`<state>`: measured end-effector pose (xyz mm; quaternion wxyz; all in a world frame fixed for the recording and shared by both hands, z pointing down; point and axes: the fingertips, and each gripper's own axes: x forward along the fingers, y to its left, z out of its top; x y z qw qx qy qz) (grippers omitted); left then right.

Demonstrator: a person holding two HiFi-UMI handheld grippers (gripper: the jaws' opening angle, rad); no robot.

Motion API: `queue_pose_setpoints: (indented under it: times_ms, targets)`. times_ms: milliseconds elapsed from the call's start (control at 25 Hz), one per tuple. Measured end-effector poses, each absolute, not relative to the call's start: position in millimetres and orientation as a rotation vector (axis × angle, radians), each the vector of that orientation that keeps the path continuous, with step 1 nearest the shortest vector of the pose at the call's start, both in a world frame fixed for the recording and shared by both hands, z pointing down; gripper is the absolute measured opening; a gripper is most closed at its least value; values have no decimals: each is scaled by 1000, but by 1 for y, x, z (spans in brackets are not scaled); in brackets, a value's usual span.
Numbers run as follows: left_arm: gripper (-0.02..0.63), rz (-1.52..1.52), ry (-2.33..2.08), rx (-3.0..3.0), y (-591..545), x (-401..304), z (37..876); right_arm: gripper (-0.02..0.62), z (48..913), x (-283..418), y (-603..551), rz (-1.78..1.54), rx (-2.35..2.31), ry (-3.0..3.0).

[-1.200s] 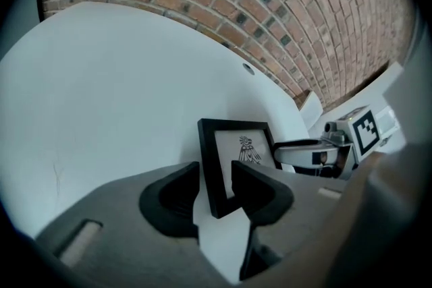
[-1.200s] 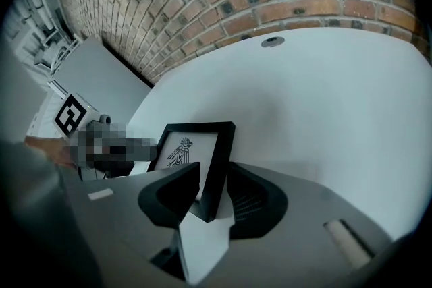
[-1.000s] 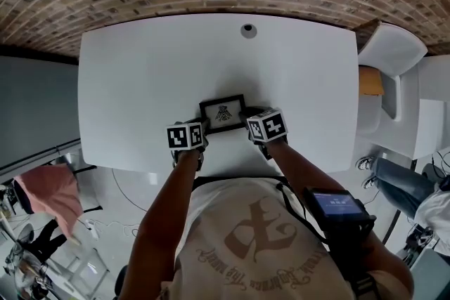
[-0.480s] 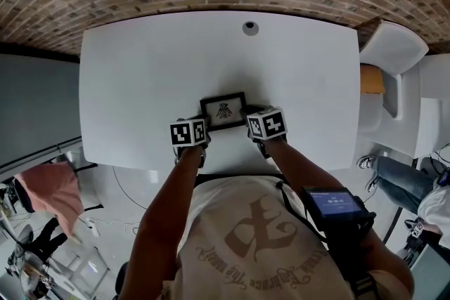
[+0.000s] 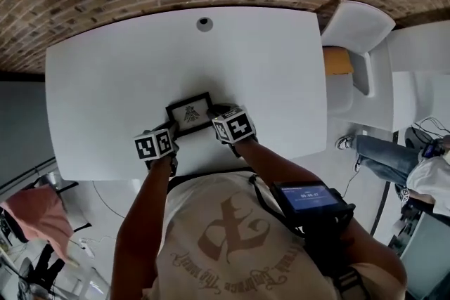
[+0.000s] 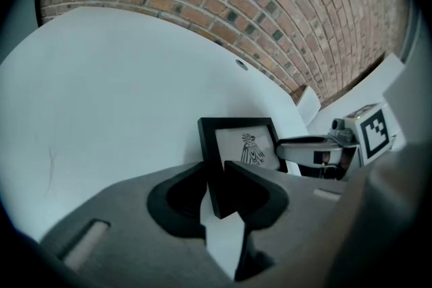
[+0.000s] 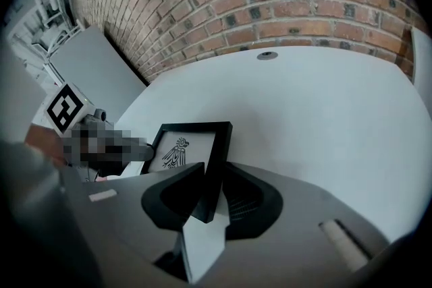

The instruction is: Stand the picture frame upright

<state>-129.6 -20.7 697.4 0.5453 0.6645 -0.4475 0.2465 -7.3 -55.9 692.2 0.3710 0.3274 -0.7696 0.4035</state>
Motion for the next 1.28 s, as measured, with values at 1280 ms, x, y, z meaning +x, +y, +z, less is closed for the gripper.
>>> queue_pose_setpoints:
  times_ms: [1280]
  targets:
    - [87, 546, -1110, 1916, -118, -26, 626, 92, 621, 99, -133, 817, 1135, -2205]
